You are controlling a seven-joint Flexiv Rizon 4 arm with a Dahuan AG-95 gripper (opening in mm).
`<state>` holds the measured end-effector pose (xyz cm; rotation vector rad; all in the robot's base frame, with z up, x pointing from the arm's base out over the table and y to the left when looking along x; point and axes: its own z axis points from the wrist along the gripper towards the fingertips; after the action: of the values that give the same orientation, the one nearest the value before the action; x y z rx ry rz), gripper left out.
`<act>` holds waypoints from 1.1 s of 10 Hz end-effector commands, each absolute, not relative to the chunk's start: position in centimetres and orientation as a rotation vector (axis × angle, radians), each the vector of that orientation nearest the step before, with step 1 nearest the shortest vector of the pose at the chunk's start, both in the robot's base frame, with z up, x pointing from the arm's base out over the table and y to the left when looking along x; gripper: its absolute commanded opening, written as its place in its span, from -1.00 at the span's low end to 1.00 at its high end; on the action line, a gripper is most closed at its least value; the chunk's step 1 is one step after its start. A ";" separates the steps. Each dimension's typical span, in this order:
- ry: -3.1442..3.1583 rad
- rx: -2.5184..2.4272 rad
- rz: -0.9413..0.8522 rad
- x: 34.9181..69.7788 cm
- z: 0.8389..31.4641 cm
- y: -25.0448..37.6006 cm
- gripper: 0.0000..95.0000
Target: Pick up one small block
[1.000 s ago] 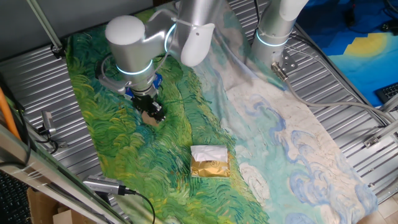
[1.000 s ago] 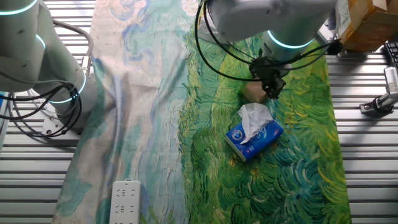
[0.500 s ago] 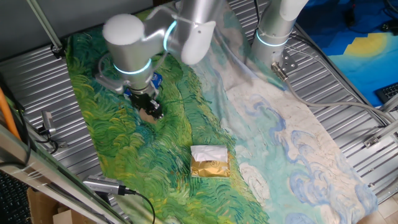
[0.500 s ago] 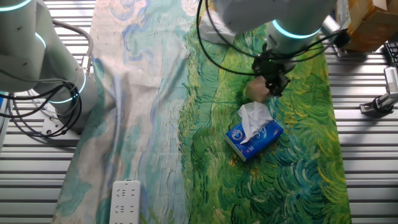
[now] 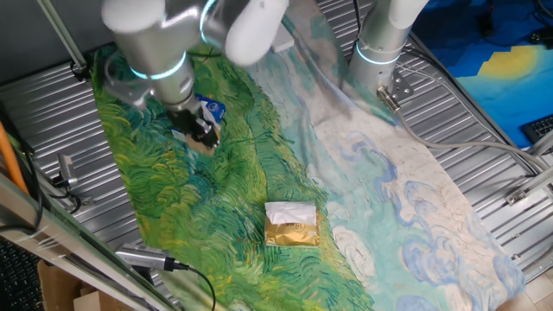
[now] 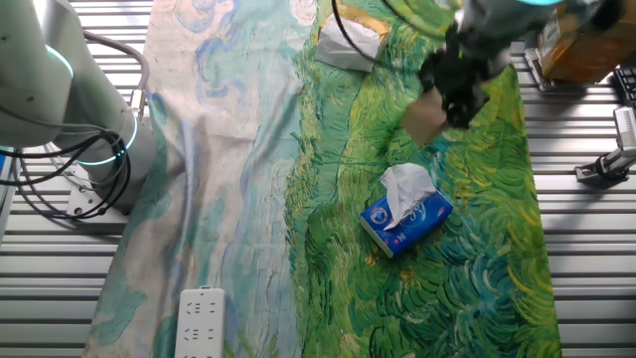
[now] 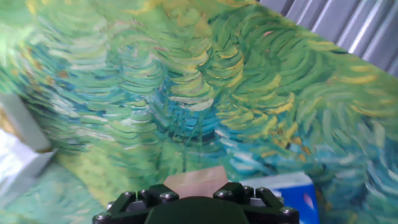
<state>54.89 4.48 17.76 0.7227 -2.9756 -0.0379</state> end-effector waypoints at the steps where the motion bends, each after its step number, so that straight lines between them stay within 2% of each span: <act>1: -2.988 0.712 -0.018 53.3 23.1 4.8 -1.00; 7: -2.974 0.624 0.007 52.7 27.6 2.7 -1.00; 11: -2.985 0.591 0.007 52.8 28.8 2.8 -1.00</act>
<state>52.68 2.77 28.90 0.5897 -2.9862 0.0095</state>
